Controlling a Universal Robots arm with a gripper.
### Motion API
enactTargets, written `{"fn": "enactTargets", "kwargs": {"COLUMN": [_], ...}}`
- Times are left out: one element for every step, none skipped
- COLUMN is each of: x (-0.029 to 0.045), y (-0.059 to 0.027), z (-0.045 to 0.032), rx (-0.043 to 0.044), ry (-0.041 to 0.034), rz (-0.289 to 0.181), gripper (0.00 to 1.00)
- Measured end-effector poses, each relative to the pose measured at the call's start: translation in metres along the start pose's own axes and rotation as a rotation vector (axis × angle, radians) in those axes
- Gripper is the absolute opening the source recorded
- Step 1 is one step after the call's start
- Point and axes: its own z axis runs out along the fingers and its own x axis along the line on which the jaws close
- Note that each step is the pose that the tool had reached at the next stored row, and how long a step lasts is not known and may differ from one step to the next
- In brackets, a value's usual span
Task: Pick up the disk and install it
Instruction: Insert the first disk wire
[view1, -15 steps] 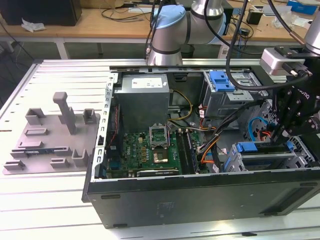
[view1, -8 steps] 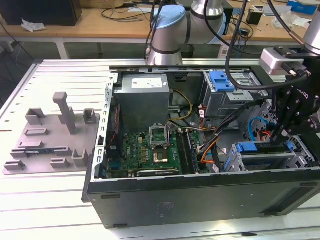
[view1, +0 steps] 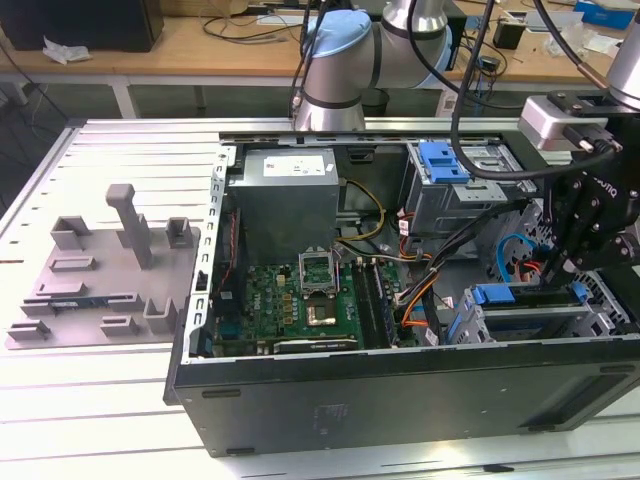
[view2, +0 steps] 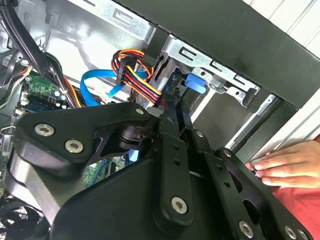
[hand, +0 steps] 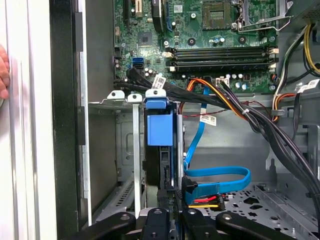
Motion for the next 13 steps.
{"fn": "enactTargets", "kwargs": {"x": [0.0,0.0,0.0,0.0,0.0,0.0,0.0,0.0,0.0,0.0001,0.0001,0.0002,0.0004], "y": [0.0,0.0,0.0,0.0,0.0,0.0,0.0,0.0,0.0,0.0,-0.0001,0.0,-0.0001], "z": [0.0,0.0001,0.0001,0.0001,0.0002,0.0002,0.0002,0.0002,0.0002,0.0003,0.0003,0.0003,0.0003], "rx": [0.0,0.0001,0.0,0.0001,0.0001,0.0001,0.0001,0.0002,0.0003,0.0003,0.0004,0.0004,0.0005], "ry": [-0.0001,-0.0001,0.0,0.0,-0.0001,-0.0001,-0.0001,-0.0001,-0.0001,-0.0003,-0.0003,-0.0002,-0.0002], "rz": [0.0,-0.001,-0.001,-0.001,-0.001,-0.001,-0.002,-0.002,-0.003,-0.004,-0.004,-0.005,-0.005], "gripper": [0.17,0.17,0.17,0.17,0.17,0.17,0.17,0.17,0.17,0.17,0.17,0.17,0.17]}}
